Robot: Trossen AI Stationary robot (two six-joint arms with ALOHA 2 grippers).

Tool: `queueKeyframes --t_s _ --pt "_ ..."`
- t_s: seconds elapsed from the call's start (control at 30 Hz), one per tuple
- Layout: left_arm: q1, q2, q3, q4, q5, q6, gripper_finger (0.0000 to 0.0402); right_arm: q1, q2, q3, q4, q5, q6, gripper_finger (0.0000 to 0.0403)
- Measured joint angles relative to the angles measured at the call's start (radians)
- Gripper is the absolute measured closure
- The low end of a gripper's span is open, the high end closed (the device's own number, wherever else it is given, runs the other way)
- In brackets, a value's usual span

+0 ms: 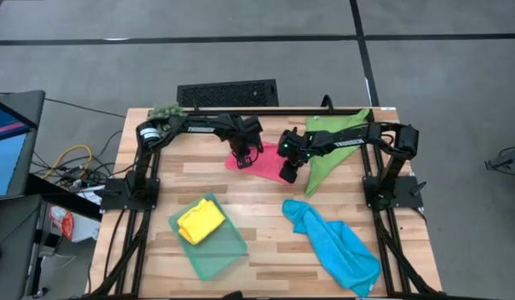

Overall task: Fold microfiber towels
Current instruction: Fold the pink towel

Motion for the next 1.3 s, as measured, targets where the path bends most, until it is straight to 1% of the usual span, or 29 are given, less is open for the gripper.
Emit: queueKeyframes --t_s 0.03,0.2,0.43,0.5,0.57,0.63,0.73,0.8,0.87,1.0,1.07,1.13,1.2,1.3 --pt "0.006 -0.001 0.002 0.000 -0.017 -0.005 0.0401 0.000 0.000 0.000 0.002 0.000 0.000 0.0310" --pt "0.063 -0.013 0.034 -0.001 -0.039 -0.016 0.0401 0.000 0.000 0.000 0.011 0.000 -0.001 0.0310" --pt "0.131 -0.013 0.077 0.007 -0.039 -0.030 0.0401 0.000 0.000 -0.019 0.021 0.000 -0.011 0.0310" --pt "0.146 -0.013 0.087 -0.013 -0.029 -0.034 0.0401 0.000 -0.001 -0.030 0.022 0.000 -0.011 0.0310" --pt "0.156 -0.021 0.091 -0.054 0.016 -0.033 0.0401 0.000 -0.002 -0.037 0.025 0.000 -0.011 0.0310" --pt "0.158 -0.042 0.090 -0.090 0.092 -0.024 0.0401 0.000 -0.012 -0.038 0.017 -0.003 -0.011 0.0310" --pt "0.154 -0.083 0.091 -0.129 0.260 0.003 0.0401 0.005 -0.056 -0.040 0.014 -0.004 -0.014 0.0310" --pt "0.144 -0.110 0.081 -0.112 0.367 0.002 0.0401 0.013 -0.091 -0.039 0.013 0.001 -0.010 0.0310" --pt "0.129 -0.134 0.055 -0.092 0.405 0.001 0.0401 0.026 -0.117 -0.039 0.013 0.003 -0.002 0.0310" --pt "0.088 -0.139 -0.022 -0.049 0.395 0.014 0.0401 0.075 -0.126 -0.070 0.051 0.004 0.023 0.0310" --pt "0.066 -0.139 -0.069 0.008 0.391 0.000 0.0401 0.101 -0.118 -0.105 0.091 0.004 0.045 0.0310" --pt "0.046 -0.139 -0.122 0.045 0.352 -0.008 0.0401 0.123 -0.117 -0.147 0.122 0.017 0.075 0.0310" --pt "0.032 -0.138 -0.171 0.083 0.294 -0.021 0.0401 0.141 -0.117 -0.185 0.154 0.054 0.103 0.0310" --pt "0.028 -0.138 -0.228 0.136 0.232 -0.043 0.0401 0.151 -0.120 -0.215 0.171 0.077 0.123 0.0310"
